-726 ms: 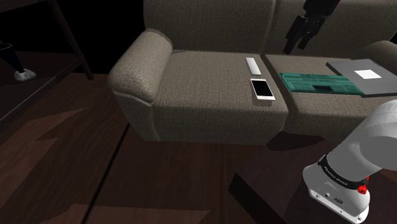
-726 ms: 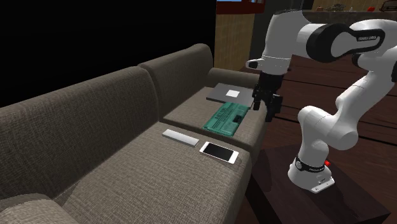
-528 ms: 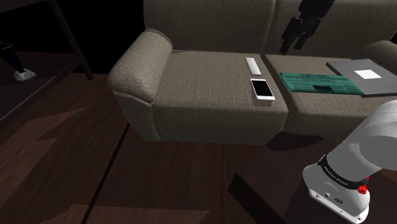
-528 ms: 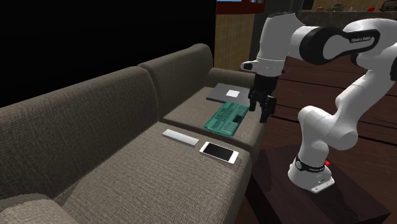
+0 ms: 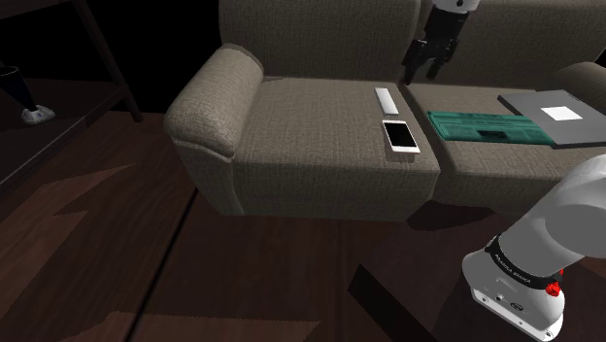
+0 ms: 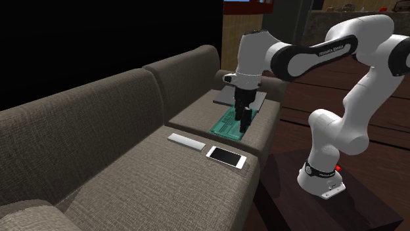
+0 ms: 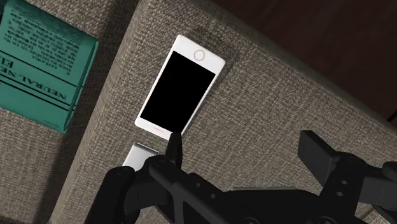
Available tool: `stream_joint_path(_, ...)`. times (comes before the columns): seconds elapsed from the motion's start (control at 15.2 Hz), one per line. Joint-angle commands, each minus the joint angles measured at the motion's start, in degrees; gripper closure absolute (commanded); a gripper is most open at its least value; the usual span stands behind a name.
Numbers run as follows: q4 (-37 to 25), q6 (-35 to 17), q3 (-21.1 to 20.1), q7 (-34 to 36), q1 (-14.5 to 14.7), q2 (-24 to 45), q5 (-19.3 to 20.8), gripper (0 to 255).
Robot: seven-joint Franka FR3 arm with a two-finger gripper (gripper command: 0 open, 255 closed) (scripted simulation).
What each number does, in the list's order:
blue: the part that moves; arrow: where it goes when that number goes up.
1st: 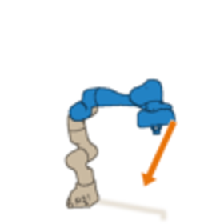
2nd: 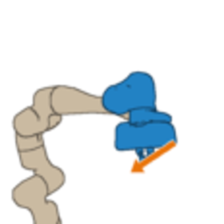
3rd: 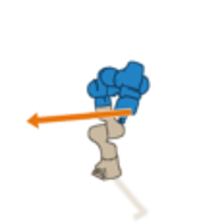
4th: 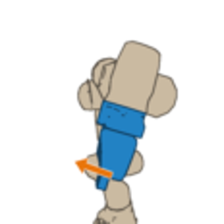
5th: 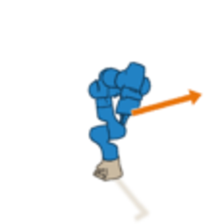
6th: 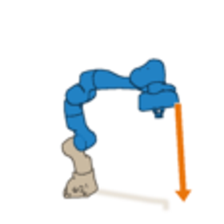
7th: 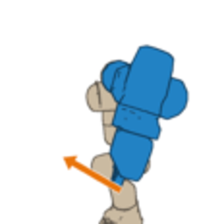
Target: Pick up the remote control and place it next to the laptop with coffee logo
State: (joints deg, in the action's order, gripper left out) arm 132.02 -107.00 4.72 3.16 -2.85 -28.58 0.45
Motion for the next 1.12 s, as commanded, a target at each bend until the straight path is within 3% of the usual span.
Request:
stream_joint_path(0.0,-1.1,-2.6,0.5,0.5,-0.5,3.9,0.2,0)
stream_joint_path(0.53,-9.3,-9.5,3.6,0.9,-3.0,19.9,0.2,0)
stream_joint_path(1.06,-21.1,-13.0,6.4,0.8,-5.7,36.2,-1.8,0)
